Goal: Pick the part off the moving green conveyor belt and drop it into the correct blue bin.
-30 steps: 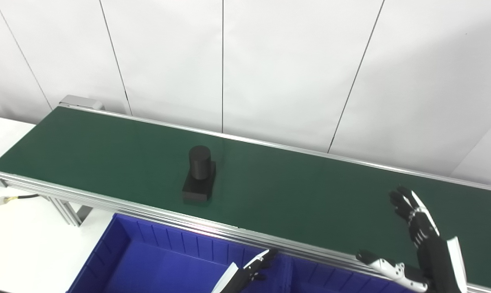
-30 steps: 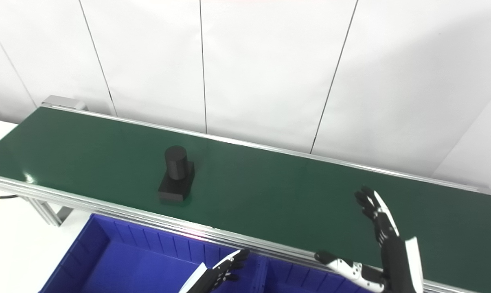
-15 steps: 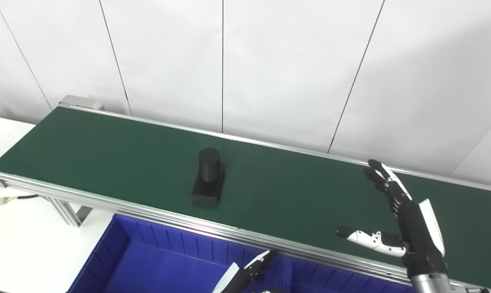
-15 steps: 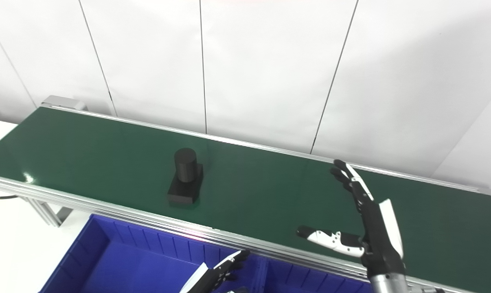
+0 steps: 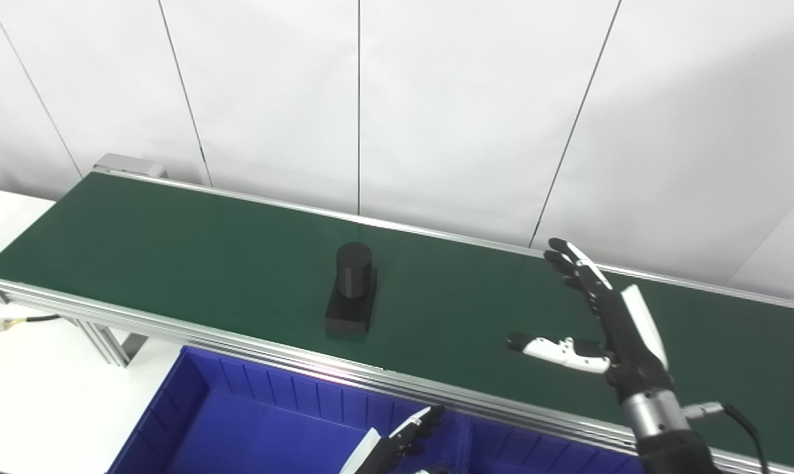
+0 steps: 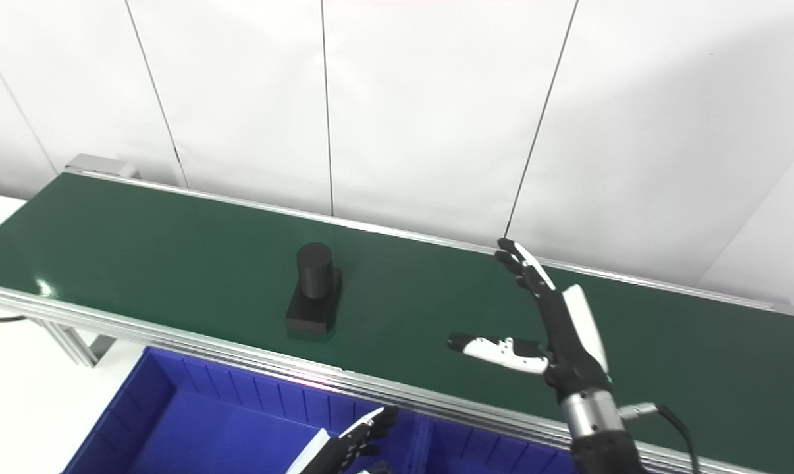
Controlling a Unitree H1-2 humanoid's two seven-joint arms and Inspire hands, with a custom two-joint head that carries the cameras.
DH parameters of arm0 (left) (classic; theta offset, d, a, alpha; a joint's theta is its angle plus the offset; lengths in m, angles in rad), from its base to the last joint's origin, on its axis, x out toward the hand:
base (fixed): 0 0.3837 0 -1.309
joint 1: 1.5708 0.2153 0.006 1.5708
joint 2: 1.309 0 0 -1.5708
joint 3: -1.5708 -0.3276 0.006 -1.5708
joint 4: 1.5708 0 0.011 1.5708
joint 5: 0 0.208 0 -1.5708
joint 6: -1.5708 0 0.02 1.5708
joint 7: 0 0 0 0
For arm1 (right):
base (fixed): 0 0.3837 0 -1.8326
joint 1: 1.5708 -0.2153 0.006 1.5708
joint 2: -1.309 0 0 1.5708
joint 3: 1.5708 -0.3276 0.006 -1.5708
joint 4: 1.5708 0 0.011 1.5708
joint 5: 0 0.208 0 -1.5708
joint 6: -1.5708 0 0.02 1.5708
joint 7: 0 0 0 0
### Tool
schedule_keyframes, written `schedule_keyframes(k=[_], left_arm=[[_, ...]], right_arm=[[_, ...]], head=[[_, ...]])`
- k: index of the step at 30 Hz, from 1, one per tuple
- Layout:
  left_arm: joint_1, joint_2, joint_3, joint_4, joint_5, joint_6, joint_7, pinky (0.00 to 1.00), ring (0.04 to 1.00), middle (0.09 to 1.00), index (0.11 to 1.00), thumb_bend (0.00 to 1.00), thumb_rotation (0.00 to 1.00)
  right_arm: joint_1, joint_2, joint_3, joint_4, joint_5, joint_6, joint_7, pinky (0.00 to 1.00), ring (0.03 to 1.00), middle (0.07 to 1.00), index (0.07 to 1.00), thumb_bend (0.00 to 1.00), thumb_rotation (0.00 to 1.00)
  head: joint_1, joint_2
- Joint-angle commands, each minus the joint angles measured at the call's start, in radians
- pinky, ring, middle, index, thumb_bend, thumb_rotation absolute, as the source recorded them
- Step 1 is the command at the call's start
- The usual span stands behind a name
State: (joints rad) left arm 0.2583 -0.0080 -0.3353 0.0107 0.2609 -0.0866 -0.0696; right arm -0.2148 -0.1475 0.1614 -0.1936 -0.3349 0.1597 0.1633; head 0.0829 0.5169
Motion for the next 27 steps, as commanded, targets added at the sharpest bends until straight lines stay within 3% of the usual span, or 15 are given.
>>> schedule_keyframes(k=[1,9,17,27], left_arm=[[0.016,-0.012,0.007,-0.046,-0.033,-0.011,-0.003,0.87,0.914,0.916,0.915,0.77,0.85],[0.057,-0.018,0.005,-0.059,-0.055,-0.06,0.008,0.88,0.914,0.908,0.908,0.78,0.88],[0.07,-0.028,0.009,-0.047,-0.047,-0.093,0.034,0.9,0.92,0.91,0.899,0.72,0.92],[0.083,-0.032,0.006,-0.064,-0.018,-0.084,0.047,0.87,0.909,0.91,0.903,0.75,0.94]], right_arm=[[-0.054,0.007,0.01,0.001,-0.011,0.009,-0.001,0.83,0.877,0.874,0.919,0.82,0.37],[-0.131,0.032,0.048,0.094,-0.048,0.034,-0.008,0.75,0.832,0.87,0.915,0.83,0.4],[-0.196,0.072,0.06,0.208,-0.059,0.062,-0.019,0.75,0.835,0.864,0.905,0.87,0.39],[-0.263,0.09,0.095,0.284,-0.079,0.11,-0.005,0.78,0.87,0.89,0.925,0.85,0.39]], head=[[-0.007,0.005],[-0.038,0.01],[-0.059,0.005],[-0.082,0.006]])
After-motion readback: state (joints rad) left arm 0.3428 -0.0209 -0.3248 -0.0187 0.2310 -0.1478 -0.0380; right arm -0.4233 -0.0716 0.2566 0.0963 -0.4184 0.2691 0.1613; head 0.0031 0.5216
